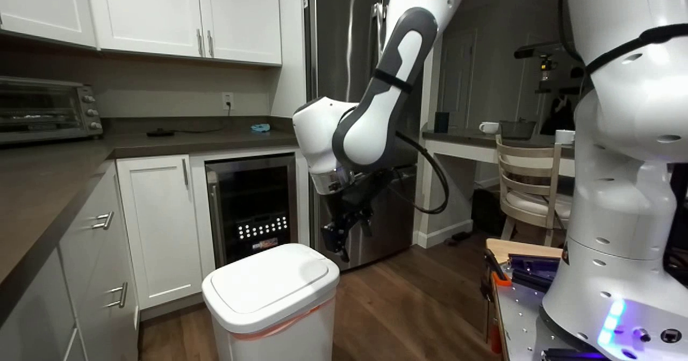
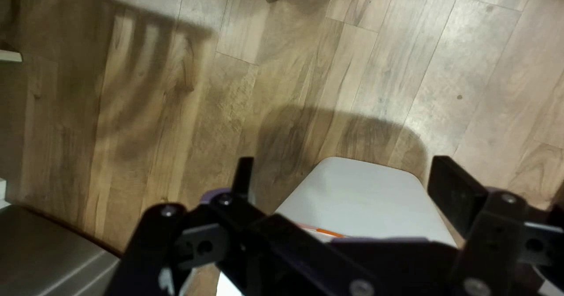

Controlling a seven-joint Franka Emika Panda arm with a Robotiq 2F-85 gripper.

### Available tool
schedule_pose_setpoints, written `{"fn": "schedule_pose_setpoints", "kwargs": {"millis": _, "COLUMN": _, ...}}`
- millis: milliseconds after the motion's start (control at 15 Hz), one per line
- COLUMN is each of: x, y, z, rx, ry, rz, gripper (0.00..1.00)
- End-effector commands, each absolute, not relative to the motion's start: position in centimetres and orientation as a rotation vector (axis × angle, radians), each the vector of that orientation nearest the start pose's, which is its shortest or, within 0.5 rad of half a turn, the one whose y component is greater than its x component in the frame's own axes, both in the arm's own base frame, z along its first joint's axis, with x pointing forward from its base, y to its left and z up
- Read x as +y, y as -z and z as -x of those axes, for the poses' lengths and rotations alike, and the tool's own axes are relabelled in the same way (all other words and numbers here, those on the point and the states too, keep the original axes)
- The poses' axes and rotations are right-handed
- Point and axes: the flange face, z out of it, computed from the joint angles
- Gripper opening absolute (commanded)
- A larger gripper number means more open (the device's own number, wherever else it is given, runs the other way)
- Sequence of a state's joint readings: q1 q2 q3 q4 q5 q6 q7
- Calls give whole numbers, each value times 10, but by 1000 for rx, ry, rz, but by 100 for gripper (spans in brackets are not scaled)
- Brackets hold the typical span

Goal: Open the lid of the white bin

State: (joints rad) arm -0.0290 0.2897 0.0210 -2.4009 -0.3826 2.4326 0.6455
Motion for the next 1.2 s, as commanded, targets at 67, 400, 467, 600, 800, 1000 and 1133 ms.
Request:
{"fn": "schedule_pose_setpoints", "kwargs": {"millis": 67, "x": -9, "y": -162, "z": -475, "rx": 638, "ry": -314, "rz": 3333, "gripper": 100}}
{"fn": "schedule_pose_setpoints", "kwargs": {"millis": 400, "x": -75, "y": -175, "z": -510, "rx": 593, "ry": -85, "rz": 3313, "gripper": 100}}
{"fn": "schedule_pose_setpoints", "kwargs": {"millis": 467, "x": -90, "y": -179, "z": -516, "rx": 579, "ry": -46, "rz": 3292, "gripper": 100}}
{"fn": "schedule_pose_setpoints", "kwargs": {"millis": 600, "x": -120, "y": -184, "z": -529, "rx": 537, "ry": 29, "rz": 3268, "gripper": 100}}
{"fn": "schedule_pose_setpoints", "kwargs": {"millis": 800, "x": -162, "y": -182, "z": -544, "rx": 481, "ry": 98, "rz": 3245, "gripper": 100}}
{"fn": "schedule_pose_setpoints", "kwargs": {"millis": 1000, "x": -193, "y": -163, "z": -554, "rx": 440, "ry": 123, "rz": 3215, "gripper": 100}}
{"fn": "schedule_pose_setpoints", "kwargs": {"millis": 1133, "x": -212, "y": -147, "z": -564, "rx": 524, "ry": 141, "rz": 3216, "gripper": 100}}
